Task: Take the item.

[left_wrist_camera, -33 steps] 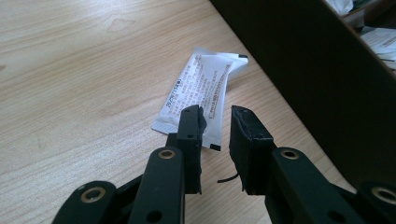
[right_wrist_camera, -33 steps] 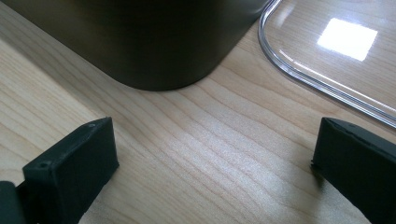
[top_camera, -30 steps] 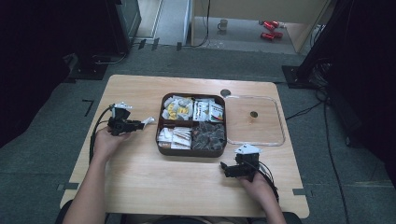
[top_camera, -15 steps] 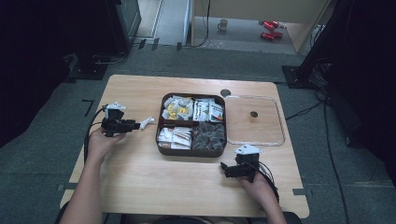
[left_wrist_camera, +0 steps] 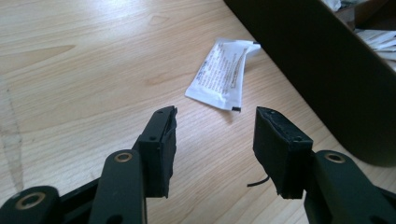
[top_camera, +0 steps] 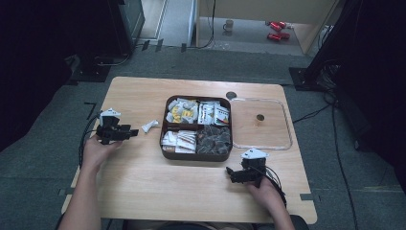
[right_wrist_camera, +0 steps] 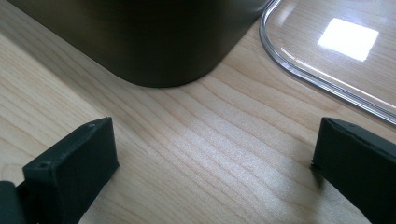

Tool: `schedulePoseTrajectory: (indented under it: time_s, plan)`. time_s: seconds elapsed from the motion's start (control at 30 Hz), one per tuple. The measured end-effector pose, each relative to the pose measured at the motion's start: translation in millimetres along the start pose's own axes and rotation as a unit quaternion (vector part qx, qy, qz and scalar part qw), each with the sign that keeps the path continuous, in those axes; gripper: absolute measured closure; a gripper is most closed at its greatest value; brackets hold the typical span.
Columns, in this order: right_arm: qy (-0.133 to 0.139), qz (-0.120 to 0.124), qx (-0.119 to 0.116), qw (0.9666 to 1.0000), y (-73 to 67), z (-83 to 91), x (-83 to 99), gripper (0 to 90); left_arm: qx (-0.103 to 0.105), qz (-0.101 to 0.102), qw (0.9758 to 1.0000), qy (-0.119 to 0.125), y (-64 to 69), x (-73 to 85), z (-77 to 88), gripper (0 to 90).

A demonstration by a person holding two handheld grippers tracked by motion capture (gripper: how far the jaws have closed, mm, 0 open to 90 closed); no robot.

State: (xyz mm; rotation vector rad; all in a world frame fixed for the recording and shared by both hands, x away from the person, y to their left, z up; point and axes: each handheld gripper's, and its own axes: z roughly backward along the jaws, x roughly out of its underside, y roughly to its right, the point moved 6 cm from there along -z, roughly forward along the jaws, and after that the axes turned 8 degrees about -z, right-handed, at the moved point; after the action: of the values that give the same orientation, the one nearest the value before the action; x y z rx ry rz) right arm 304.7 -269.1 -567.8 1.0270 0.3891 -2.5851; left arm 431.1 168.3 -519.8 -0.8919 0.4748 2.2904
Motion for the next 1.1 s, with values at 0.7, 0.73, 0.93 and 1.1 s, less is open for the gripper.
schedulePoseTrajectory:
  time_s: [0.7, 0.73, 0.93, 1.1]
  plan:
    - [0.0, 0.001, -0.001, 1.0, 0.0, -0.3, -0.3, 0.0, -0.035, -0.005, 0.9992, -0.019, -21.2, 29.3, 6.9, 39.6]
    - [0.0, 0.001, -0.001, 1.0, 0.0, -0.3, -0.3, 0.0, -0.037, -0.005, 0.9991, -0.02, -23.0, 30.6, 6.9, 39.3]
    - [0.0, 0.001, -0.001, 1.0, 0.0, -0.3, -0.3, 0.0, -0.048, -0.008, 0.9984, -0.027, -30.3, 37.7, 4.9, 41.2]
    - [-0.001, 0.002, -0.001, 1.0, 0.1, -0.3, -0.2, 0.0, -0.055, -0.021, 0.9981, -0.016, -31.7, 39.4, 3.8, 40.4]
